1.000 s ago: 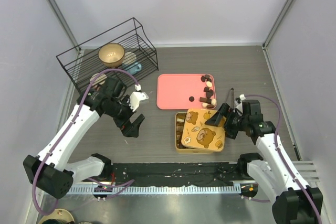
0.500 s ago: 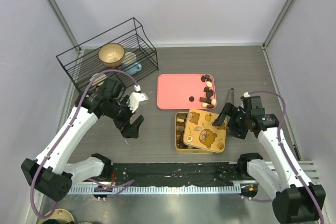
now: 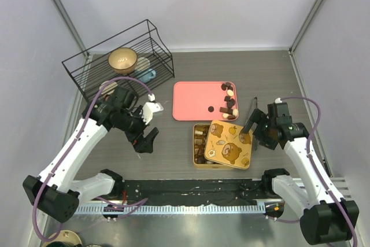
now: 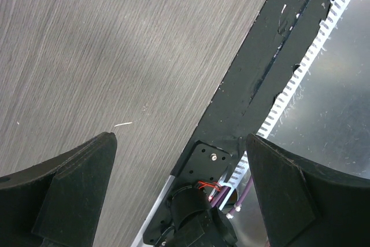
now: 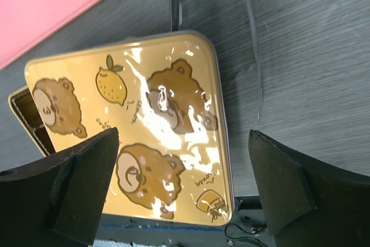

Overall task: Pack the chocolate
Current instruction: Close the box lid on the packing box.

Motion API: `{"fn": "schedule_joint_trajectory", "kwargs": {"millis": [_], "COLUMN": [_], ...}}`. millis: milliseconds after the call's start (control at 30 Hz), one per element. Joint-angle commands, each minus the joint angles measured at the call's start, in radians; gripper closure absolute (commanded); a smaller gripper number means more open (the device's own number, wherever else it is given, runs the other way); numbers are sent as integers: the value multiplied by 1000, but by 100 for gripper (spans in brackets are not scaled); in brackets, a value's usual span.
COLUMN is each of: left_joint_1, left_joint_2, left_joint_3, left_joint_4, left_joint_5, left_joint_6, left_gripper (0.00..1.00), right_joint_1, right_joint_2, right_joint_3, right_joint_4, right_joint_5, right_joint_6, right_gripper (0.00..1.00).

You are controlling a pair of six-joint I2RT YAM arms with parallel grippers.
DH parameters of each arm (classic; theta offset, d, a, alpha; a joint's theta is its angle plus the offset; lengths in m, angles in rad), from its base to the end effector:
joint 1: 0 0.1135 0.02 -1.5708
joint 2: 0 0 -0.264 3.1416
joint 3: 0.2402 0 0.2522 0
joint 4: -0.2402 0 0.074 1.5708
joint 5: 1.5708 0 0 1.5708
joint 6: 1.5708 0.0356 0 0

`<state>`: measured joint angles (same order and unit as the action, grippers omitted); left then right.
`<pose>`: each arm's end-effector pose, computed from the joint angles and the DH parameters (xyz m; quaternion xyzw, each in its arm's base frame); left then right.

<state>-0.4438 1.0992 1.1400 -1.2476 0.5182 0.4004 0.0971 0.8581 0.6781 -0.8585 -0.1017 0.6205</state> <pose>0.1547 -0.0931 0.3206 0.4318 0.8482 -0.2557 0.1694 0.1536 0.0186 0.2341 0.2364 0.9342 0.1382 0.2287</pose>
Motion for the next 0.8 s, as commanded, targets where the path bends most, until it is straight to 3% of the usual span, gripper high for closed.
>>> {"fn": "schedule_joint_trajectory", "kwargs": {"millis": [0,200,767], "left_joint_1": [-4,-3,-4], "left_joint_2": [-32,-41,-22], "left_joint_3": [23,26,26], "left_joint_4": [-15,-19,-27], "left_joint_5": [34,34,42], "left_joint_6": [11,15,23], "left_gripper": [0,0,0], "right_joint_1": [1,1,56], "right_joint_2": [33,102,97], "right_joint_3": [34,-21,-72], "right_joint_4": [85,191,240], "right_joint_5": [132,148,129], "right_joint_6": [76,153,199], "right_gripper": [0,0,0]}}
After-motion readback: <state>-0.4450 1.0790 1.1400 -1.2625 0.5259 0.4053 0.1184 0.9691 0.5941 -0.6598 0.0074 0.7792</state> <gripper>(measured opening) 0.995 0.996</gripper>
